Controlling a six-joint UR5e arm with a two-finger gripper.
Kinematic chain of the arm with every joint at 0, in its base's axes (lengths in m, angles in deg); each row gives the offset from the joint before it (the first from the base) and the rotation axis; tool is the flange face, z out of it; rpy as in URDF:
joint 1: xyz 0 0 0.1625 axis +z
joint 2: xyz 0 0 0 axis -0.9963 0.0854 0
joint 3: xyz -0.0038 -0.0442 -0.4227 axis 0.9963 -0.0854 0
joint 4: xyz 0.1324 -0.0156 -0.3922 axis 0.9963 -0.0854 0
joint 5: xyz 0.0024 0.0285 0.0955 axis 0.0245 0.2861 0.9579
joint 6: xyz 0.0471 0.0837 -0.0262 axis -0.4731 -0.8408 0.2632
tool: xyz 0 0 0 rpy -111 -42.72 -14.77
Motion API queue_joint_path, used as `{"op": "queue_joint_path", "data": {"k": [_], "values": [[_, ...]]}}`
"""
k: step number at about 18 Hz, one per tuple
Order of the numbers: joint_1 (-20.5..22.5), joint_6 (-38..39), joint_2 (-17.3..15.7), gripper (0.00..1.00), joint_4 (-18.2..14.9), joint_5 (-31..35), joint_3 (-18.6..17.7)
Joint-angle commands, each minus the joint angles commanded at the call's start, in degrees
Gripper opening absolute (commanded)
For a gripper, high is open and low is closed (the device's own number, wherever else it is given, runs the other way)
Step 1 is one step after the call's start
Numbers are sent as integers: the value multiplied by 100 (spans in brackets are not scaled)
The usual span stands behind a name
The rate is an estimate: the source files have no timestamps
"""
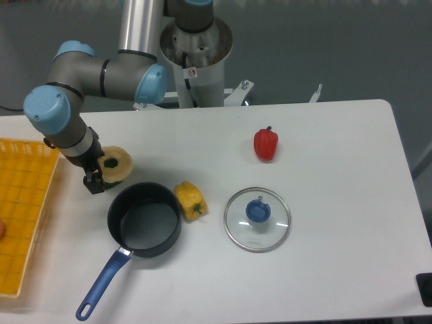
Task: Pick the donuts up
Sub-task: 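Lower the gripper onto the yellow donut and close on its edge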
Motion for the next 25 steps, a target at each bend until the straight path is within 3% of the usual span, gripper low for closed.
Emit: {"op": "queue_joint_path", "data": {"k": [5,25], "values": [[26,18,0,92,-9,9,9],[70,35,105,93,-44,167,9]]}}
